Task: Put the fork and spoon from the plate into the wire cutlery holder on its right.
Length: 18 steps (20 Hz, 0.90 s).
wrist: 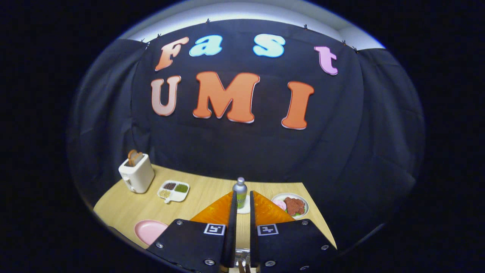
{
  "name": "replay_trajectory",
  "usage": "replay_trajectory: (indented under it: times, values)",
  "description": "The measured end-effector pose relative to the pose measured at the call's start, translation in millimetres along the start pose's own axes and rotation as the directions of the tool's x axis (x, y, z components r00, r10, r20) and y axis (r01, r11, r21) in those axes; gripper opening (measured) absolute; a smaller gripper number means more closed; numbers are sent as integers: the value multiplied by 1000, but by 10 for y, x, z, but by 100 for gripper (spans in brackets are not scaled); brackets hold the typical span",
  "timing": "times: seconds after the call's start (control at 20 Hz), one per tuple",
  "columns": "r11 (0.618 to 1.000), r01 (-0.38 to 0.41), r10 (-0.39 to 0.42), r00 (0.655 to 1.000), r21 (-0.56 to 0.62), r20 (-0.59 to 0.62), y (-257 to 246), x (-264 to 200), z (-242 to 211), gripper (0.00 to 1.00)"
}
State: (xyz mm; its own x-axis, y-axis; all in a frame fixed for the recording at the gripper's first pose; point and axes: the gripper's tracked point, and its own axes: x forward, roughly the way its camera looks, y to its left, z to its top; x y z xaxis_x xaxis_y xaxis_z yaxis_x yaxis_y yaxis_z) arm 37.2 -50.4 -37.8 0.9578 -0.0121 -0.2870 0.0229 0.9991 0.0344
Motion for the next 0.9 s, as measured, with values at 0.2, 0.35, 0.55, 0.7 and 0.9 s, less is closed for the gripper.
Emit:
replay_trajectory:
  times: [0.2, 0.35, 0.55, 0.7, 0.9]
  values:
    - [996, -24, 12, 990, 87, 143, 98, -122, 458, 27]
    - [993, -38, 13, 978, 116, 207, 103, -174, 622, 32]
    - [993, -32, 3, 967, 111, 254, 94, -218, 678, 59]
    - [998, -16, 0, 965, 58, 260, 91, -240, 628, 76]
    - [1000, 8, -15, 961, 25, 276, 82, -293, 620, 95]
